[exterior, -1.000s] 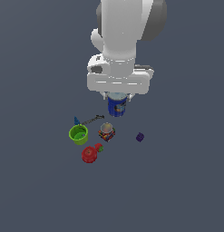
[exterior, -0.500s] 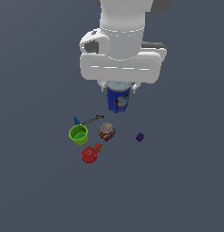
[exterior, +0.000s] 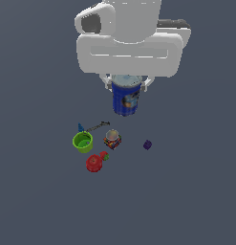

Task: Pick up a designated object from a clutter of objects.

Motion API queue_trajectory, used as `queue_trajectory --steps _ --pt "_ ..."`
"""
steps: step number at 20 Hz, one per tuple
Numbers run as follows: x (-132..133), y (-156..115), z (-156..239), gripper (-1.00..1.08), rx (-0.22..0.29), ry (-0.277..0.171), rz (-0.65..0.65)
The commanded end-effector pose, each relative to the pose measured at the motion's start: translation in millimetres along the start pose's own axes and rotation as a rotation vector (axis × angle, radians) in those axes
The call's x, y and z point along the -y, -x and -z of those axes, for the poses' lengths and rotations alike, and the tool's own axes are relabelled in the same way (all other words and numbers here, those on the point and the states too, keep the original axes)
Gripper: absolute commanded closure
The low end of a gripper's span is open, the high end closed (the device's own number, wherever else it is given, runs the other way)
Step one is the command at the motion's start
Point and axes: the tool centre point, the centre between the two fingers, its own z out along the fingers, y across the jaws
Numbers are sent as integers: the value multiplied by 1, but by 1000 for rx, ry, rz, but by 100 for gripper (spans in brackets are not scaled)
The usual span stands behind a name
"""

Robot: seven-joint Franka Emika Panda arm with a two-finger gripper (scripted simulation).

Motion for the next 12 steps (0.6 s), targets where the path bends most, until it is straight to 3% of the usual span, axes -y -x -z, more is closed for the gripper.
queue_trajectory --steps 1,12 --pt "1 -5 9 108 -4 0 0" --pt "1 -11 19 108 -4 0 0"
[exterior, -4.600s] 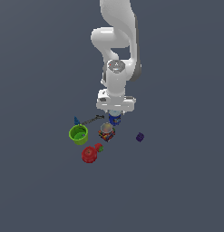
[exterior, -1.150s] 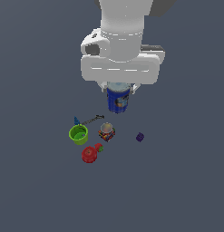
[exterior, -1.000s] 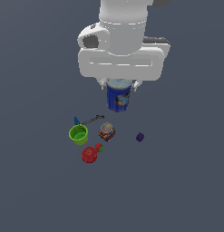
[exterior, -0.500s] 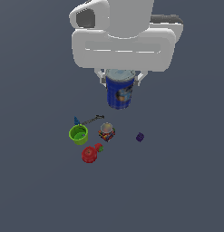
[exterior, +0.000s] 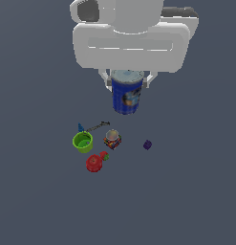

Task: Pick up a designated object from a clutter of objects.

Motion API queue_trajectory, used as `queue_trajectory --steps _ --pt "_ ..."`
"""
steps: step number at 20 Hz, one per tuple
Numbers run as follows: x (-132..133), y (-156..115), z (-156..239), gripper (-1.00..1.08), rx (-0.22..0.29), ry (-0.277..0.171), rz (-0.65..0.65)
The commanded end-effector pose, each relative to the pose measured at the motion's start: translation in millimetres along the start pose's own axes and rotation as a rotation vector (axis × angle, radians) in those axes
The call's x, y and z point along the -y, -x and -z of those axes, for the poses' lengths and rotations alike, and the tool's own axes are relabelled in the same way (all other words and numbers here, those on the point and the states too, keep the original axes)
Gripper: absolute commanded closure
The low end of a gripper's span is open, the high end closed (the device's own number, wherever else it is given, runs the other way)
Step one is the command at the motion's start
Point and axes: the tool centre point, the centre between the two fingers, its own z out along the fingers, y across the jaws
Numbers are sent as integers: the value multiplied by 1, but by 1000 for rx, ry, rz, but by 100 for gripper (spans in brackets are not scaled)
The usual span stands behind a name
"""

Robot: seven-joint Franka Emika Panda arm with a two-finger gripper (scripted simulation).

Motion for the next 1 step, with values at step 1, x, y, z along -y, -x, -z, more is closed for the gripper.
queue_trajectory --steps 1 --pt "0 0 2 108 -4 -1 0"
